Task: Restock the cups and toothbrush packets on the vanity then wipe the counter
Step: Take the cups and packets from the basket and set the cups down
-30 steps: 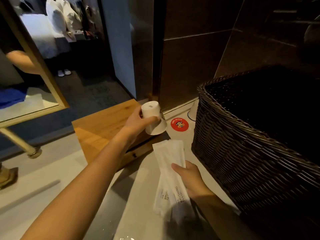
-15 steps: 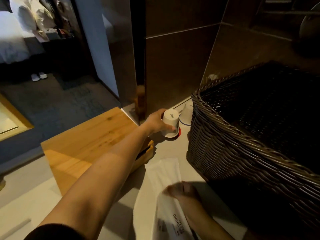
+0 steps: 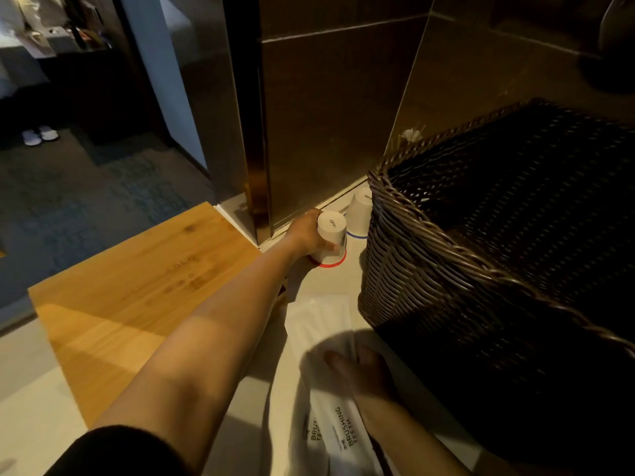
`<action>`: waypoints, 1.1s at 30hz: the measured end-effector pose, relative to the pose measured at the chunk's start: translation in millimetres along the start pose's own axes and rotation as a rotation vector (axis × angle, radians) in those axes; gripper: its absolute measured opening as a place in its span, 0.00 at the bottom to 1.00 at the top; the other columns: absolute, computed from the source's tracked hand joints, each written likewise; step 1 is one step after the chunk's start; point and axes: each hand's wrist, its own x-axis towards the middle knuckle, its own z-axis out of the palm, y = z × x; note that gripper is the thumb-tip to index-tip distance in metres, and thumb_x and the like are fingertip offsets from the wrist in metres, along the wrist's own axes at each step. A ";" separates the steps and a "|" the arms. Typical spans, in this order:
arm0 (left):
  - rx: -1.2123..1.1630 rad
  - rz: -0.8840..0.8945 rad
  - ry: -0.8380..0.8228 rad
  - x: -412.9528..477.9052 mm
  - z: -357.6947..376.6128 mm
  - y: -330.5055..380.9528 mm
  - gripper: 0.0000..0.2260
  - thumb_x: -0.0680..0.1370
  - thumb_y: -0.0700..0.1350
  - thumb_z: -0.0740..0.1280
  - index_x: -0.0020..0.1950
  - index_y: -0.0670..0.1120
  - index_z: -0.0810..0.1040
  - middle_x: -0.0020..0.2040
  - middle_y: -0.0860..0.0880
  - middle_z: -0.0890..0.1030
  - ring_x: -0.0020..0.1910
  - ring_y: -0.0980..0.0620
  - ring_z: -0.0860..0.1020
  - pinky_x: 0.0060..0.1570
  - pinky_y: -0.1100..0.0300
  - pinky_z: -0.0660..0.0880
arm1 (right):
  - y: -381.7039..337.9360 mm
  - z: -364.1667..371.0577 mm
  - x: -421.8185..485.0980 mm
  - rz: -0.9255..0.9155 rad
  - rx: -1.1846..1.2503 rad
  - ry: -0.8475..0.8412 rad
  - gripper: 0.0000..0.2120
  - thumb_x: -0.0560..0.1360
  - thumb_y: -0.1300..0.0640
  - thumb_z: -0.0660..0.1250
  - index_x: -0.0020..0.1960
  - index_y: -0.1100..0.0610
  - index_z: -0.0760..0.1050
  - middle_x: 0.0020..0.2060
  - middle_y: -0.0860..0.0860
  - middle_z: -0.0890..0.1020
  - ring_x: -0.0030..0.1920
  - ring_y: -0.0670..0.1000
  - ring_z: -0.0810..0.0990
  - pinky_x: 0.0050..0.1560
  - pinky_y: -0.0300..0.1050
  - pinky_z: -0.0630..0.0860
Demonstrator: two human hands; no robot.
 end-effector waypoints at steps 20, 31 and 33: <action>0.013 -0.055 -0.048 0.8 -6.8 -4.7 0.32 0.67 0.41 0.75 0.68 0.44 0.64 0.68 0.43 0.71 0.67 0.42 0.70 0.66 0.45 0.67 | -7.7 -1.8 -7.7 -0.022 0.163 -0.017 0.04 0.73 0.60 0.68 0.47 0.60 0.75 0.43 0.54 0.80 0.42 0.51 0.78 0.37 0.37 0.76; -0.075 -0.057 0.084 -34.3 -32.9 -6.0 0.23 0.72 0.44 0.71 0.65 0.45 0.71 0.60 0.45 0.77 0.56 0.48 0.76 0.55 0.58 0.73 | -5.7 -2.9 -13.4 -0.066 0.088 -0.039 0.20 0.71 0.51 0.70 0.60 0.59 0.76 0.53 0.57 0.83 0.52 0.58 0.82 0.51 0.52 0.81; -0.125 -0.038 0.121 -49.8 -38.1 -2.5 0.20 0.72 0.43 0.70 0.63 0.44 0.73 0.58 0.45 0.78 0.53 0.50 0.76 0.53 0.60 0.74 | -5.0 -2.7 -16.7 -0.086 0.071 -0.035 0.21 0.70 0.48 0.71 0.59 0.58 0.76 0.54 0.57 0.82 0.53 0.60 0.81 0.55 0.57 0.79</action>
